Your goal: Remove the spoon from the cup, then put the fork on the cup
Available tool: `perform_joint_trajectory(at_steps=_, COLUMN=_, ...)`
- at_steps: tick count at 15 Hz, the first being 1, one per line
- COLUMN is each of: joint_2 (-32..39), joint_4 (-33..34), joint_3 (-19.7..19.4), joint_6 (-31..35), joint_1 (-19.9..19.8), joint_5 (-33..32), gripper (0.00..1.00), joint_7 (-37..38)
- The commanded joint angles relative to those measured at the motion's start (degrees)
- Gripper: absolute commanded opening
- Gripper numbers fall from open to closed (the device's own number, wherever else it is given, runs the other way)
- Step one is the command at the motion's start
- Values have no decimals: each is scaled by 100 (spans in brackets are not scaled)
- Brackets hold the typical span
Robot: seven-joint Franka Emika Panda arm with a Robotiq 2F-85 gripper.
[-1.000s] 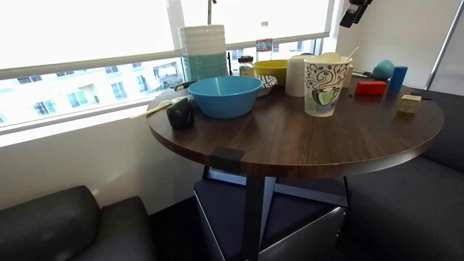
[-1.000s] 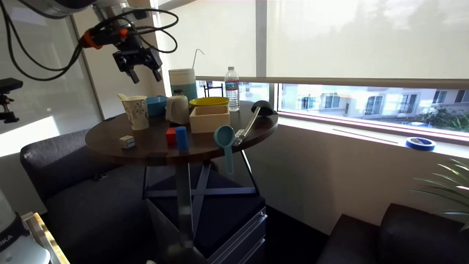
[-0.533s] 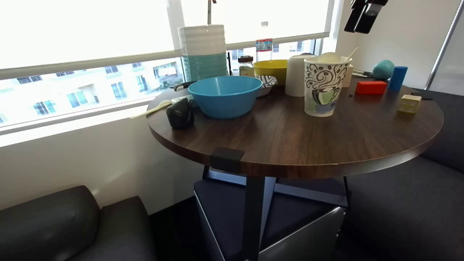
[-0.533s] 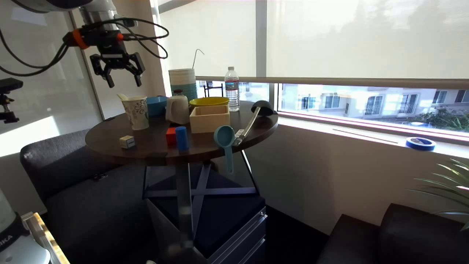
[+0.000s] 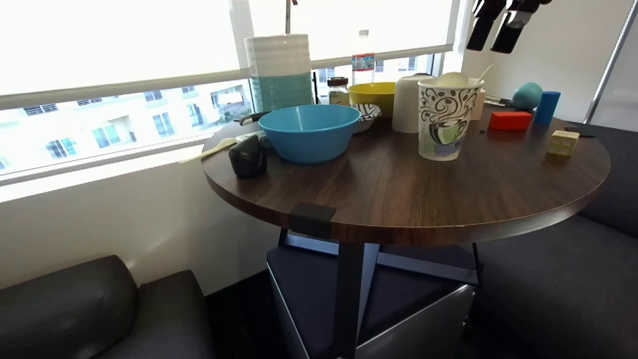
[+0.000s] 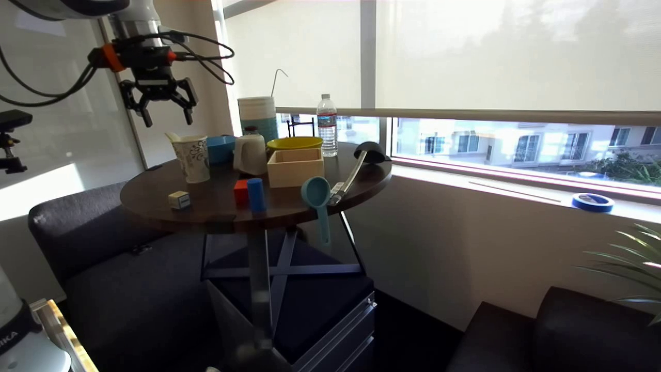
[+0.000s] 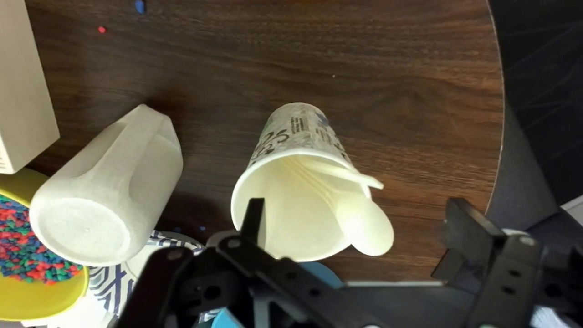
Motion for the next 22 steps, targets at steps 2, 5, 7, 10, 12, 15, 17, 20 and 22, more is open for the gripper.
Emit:
perform_joint_trajectory(at_steps=2, joint_2=232, joint_4=-22, joint_3=20, joint_6=351, joint_1=67, joint_5=444, gripper=100, joint_7=-132)
perform_joint_trajectory(at_steps=5, joint_2=352, joint_4=-55, joint_3=105, joint_6=655, joint_1=50, joint_5=425, gripper=100, joint_7=-140)
perform_joint_trajectory(at_steps=7, joint_2=479, joint_4=-45, joint_3=145, joint_6=733, joint_1=-3, joint_5=325, gripper=100, joint_7=-106)
perform_joint_trajectory(at_steps=10, joint_2=613, joint_4=-28, joint_3=158, joint_6=772, joint_1=-46, joint_5=324, gripper=100, joint_7=-69)
perform_joint_trajectory(at_steps=12, joint_2=668, joint_4=-31, joint_3=168, joint_6=835, joint_1=-69, joint_5=311, gripper=74, joint_7=-71)
perform_joint_trajectory(at_steps=15, joint_2=698, joint_4=-30, joint_3=168, joint_6=900, joint_1=-84, joint_5=306, gripper=60, joint_7=-86)
perform_joint_trajectory(at_steps=17, joint_2=696, joint_4=-29, joint_3=178, joint_6=936, joint_1=-101, joint_5=278, gripper=55, joint_7=-79)
perform_joint_trajectory(at_steps=20, joint_2=687, joint_4=-26, joint_3=179, joint_6=970, joint_1=-119, joint_5=267, gripper=59, joint_7=-75)
perform_joint_trajectory(at_steps=22, joint_2=685, joint_4=-25, joint_3=176, joint_6=991, joint_1=-125, joint_5=265, gripper=78, joint_7=-78)
